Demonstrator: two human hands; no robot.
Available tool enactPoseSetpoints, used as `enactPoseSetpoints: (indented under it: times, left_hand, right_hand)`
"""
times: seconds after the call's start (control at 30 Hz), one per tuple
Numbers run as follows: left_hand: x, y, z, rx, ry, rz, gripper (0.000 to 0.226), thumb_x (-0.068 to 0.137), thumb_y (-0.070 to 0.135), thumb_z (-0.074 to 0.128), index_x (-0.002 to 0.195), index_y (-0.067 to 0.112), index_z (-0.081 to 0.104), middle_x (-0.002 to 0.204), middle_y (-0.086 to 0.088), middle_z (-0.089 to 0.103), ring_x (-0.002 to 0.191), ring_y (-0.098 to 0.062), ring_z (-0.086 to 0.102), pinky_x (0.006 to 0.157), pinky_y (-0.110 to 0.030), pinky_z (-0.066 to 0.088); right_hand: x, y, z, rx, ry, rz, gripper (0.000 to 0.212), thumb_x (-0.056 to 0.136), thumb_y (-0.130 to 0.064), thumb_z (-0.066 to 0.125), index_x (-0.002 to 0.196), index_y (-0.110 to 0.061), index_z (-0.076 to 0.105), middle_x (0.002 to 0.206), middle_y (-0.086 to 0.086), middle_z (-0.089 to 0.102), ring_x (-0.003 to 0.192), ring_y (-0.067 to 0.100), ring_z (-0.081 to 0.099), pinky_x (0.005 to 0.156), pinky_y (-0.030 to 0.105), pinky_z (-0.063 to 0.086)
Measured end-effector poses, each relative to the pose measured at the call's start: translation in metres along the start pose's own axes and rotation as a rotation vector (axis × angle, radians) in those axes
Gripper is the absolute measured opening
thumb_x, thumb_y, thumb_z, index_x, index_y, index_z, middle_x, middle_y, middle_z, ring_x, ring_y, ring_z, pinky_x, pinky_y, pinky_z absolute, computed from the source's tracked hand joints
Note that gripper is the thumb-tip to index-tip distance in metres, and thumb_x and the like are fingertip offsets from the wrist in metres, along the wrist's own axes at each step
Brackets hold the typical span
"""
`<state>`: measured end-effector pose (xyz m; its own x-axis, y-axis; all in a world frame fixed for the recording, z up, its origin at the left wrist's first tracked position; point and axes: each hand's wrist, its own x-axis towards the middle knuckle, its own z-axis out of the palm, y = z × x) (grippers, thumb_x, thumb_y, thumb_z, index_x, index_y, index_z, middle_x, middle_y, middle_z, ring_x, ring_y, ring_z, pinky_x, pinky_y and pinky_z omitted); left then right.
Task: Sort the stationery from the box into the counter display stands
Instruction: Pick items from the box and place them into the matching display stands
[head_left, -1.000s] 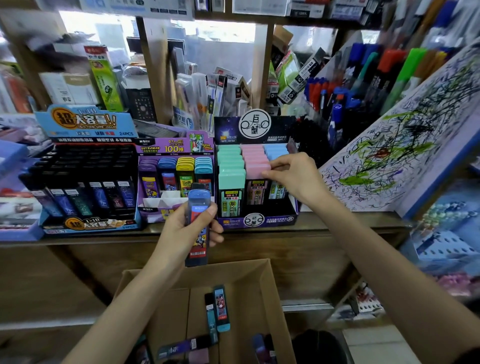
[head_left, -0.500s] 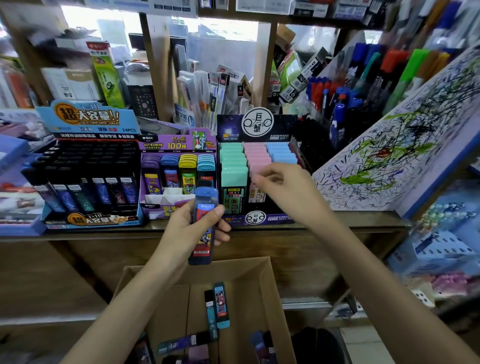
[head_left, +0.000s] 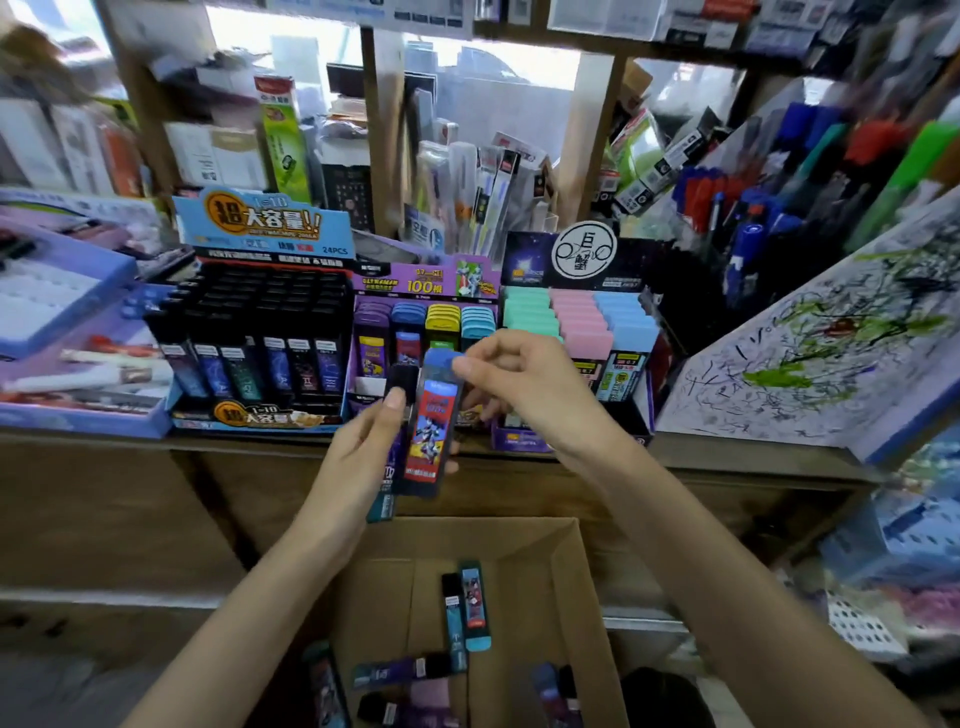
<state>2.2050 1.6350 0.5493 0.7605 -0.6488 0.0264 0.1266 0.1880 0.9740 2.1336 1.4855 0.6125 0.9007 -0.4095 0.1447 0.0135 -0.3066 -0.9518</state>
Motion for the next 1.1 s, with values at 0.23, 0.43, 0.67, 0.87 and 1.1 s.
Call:
enactPoseSetpoints:
  times: [0.23, 0.43, 0.67, 0.87, 1.1]
  left_hand:
    - [-0.006, 0.017, -0.054, 0.118, 0.167, 0.081, 0.039, 0.086, 0.045, 0.045, 0.088, 0.013, 0.068, 0.059, 0.0, 0.06, 0.051, -0.009, 0.057, 0.046, -0.017, 0.045]
    - [-0.006, 0.02, -0.075, 0.175, 0.162, 0.121, 0.029, 0.095, 0.031, 0.045, 0.077, 0.011, 0.057, 0.058, 0.0, 0.053, 0.044, -0.009, 0.046, 0.041, -0.019, 0.039]
    - [-0.002, 0.016, -0.081, 0.19, 0.11, 0.14, 0.023, 0.096, 0.023, 0.045, 0.081, 0.007, 0.05, 0.06, 0.0, 0.057, 0.045, -0.011, 0.05, 0.044, -0.02, 0.043]
    - [-0.002, 0.016, -0.078, 0.181, 0.091, 0.122, 0.022, 0.096, 0.023, 0.046, 0.083, 0.006, 0.052, 0.06, 0.001, 0.058, 0.047, -0.011, 0.052, 0.046, -0.019, 0.044]
    - [-0.002, 0.015, -0.073, 0.141, 0.085, 0.102, 0.016, 0.095, 0.025, 0.047, 0.09, 0.012, 0.055, 0.064, 0.001, 0.062, 0.052, -0.013, 0.055, 0.048, -0.024, 0.047]
  right_hand:
    - [0.042, -0.028, 0.011, -0.089, 0.228, -0.16, 0.017, 0.088, -0.012, 0.064, 0.076, -0.021, 0.057, 0.075, 0.003, 0.065, 0.065, 0.014, 0.065, 0.06, 0.028, 0.055]
    - [0.075, -0.026, 0.027, -0.42, 0.315, -0.246, 0.008, 0.086, -0.018, 0.067, 0.081, -0.014, 0.061, 0.075, -0.002, 0.061, 0.07, 0.016, 0.058, 0.058, 0.014, 0.04]
    - [0.089, -0.006, 0.032, -0.752, 0.201, -0.271, 0.012, 0.085, -0.02, 0.068, 0.085, -0.008, 0.067, 0.083, 0.004, 0.057, 0.08, 0.021, 0.056, 0.076, 0.034, 0.045]
    - [0.098, 0.011, 0.037, -1.028, 0.183, -0.304, 0.02, 0.084, -0.028, 0.069, 0.085, -0.009, 0.065, 0.09, -0.001, 0.039, 0.097, 0.021, 0.044, 0.076, 0.025, 0.028]
    - [0.095, 0.013, 0.037, -1.143, 0.256, -0.357, 0.026, 0.085, -0.029, 0.067, 0.098, -0.01, 0.055, 0.104, 0.006, 0.051, 0.101, 0.023, 0.046, 0.079, 0.028, 0.035]
